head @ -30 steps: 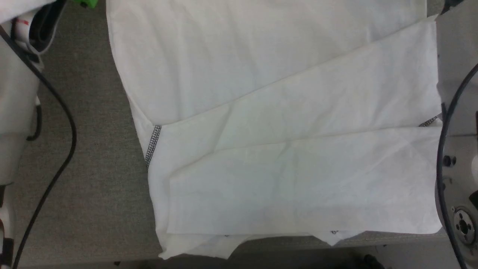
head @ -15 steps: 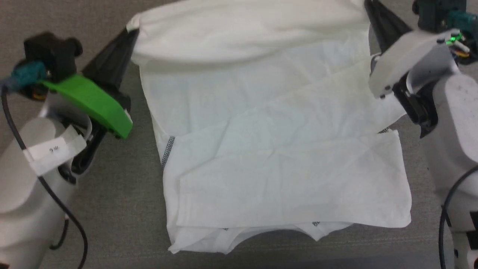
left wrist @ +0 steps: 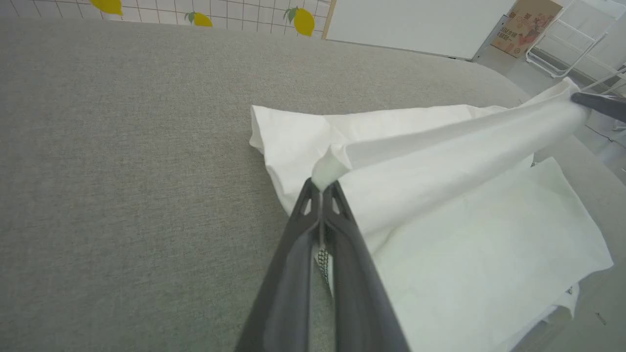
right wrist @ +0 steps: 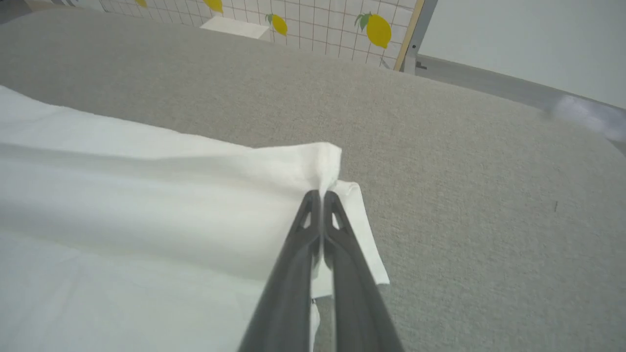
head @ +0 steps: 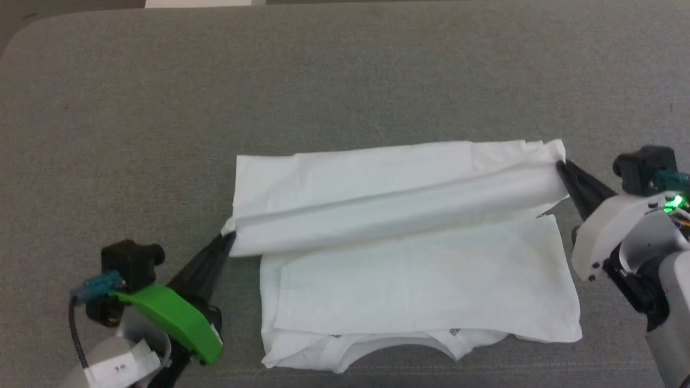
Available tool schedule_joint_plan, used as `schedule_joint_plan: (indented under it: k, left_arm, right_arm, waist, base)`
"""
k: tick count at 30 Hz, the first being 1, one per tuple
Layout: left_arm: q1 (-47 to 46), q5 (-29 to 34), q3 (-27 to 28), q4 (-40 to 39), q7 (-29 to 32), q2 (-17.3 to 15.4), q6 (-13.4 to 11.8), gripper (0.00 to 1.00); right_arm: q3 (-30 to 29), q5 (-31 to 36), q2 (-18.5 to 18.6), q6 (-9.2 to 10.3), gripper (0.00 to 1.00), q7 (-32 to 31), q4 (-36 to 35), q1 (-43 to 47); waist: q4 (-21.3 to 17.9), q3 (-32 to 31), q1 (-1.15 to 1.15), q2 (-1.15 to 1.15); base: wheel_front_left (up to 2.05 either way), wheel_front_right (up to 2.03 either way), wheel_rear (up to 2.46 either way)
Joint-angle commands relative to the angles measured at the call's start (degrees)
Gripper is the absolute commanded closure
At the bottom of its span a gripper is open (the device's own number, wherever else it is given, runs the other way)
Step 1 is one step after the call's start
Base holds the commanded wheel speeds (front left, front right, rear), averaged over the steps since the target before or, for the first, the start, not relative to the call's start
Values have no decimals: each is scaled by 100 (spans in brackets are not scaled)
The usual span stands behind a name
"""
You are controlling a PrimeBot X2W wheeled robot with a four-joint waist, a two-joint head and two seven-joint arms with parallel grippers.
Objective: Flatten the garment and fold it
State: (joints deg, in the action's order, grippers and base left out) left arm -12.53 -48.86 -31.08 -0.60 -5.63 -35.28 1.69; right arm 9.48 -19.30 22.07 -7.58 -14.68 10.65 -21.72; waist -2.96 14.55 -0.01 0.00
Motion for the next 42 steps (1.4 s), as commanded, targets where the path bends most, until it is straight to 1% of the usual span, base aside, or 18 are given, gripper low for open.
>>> schedule_joint_plan:
  k: [1,3,6,12,17,25,26,27,28,31,35,38,40,42]
  left_arm:
    - [173,-60,-57,4,-27,44,-17,100]
    - [363,-86,-176,55,-24,92,8,100]
    - [586,-106,-374,200,7,160,81,100]
    - [807,-98,-741,583,111,287,237,100]
    - [792,-34,-973,918,150,412,335,100]
    - [666,71,-1177,1405,177,598,375,100]
    - [652,58,-1190,1479,200,632,369,82]
    - [637,61,-1194,1529,198,655,357,38]
    - [636,39,-1177,1588,175,695,330,0]
    - [669,-4,-1106,1680,16,788,256,0]
    - [690,1,-875,1617,-435,881,59,0]
    - [676,91,-510,1436,-789,924,-214,0]
    - [676,216,-224,1259,-892,960,-378,0]
    - [691,332,67,1088,-924,1023,-475,0]
  right_arm:
    - [-51,-64,28,9,100,-62,-115,208]
    - [-78,-51,72,9,100,-171,-238,485]
    - [-134,-37,37,9,100,-370,-408,900]
    - [-179,125,18,9,100,-731,-608,1559]
    - [-205,307,8,9,100,-923,-555,1884]
    - [-193,457,-170,9,100,-1283,-279,2194]
    - [-206,459,-200,9,84,-1300,-233,2205]
    - [-218,454,-226,9,58,-1301,-211,2214]
    - [-246,432,-266,9,0,-1312,-186,2233]
    - [-373,393,-365,9,0,-1329,-172,2297]
    - [-635,384,-510,9,0,-1203,-335,2400]
    - [-927,367,-720,9,0,-1039,-647,2513]
    - [-1102,354,-869,9,0,-911,-868,2566]
    - [-1256,383,-1003,9,0,-800,-1060,2602]
  waist:
    - [118,-206,1,0]
    - [127,-265,1,0]
    - [140,-336,1,0]
    - [174,-411,1,0]
    - [184,-431,1,0]
    - [170,-411,1,0]
    - [167,-417,1,0]
    - [165,-426,1,0]
    - [162,-448,1,0]
    - [156,-538,1,0]
    - [173,-660,1,0]
    - [204,-747,1,0]
    - [227,-780,1,0]
    - [255,-805,1,0]
  base:
    - [0,0,0]
    - [0,0,0]
    - [0,0,0]
    - [0,0,0]
    - [0,0,0]
    - [0,0,0]
    - [0,0,0]
    - [0,0,0]
    - [0,0,0]
    - [0,0,0]
    - [0,0,0]
    - [0,0,0]
    - [0,0,0]
    - [0,0,0]
